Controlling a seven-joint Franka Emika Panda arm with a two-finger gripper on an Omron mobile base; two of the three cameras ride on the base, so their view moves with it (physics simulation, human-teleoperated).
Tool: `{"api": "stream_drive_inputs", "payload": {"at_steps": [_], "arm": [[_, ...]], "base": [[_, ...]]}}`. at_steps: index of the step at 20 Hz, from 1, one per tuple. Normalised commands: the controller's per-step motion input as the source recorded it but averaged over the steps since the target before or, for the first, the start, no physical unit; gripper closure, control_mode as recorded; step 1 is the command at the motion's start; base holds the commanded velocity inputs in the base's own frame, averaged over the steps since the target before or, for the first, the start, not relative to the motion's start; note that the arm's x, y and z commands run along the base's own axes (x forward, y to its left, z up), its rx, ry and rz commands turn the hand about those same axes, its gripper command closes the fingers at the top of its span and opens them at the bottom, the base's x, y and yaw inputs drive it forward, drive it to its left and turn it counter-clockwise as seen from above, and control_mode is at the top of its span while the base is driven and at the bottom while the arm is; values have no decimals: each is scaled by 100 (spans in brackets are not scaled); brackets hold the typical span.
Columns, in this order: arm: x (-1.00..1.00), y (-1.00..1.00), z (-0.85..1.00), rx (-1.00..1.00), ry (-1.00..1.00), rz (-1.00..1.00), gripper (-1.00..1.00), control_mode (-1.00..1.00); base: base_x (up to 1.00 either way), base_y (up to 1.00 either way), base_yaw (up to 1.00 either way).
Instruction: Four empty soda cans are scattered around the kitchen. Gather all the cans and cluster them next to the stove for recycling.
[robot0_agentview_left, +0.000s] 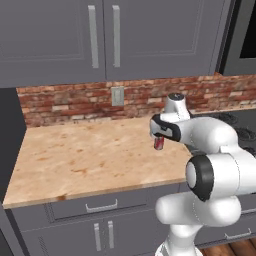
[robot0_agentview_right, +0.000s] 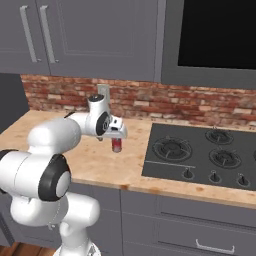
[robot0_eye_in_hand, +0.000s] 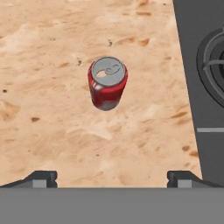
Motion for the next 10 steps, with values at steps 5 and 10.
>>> {"api": "stream_drive_inputs", "payload": {"at_steps": [5,10], "arm": [[1,0,0,0,0,0,-100,-100],[20,0,-12,0,0,0,-100,-100]], "base": [[0,0,0],[0,0,0]]}}
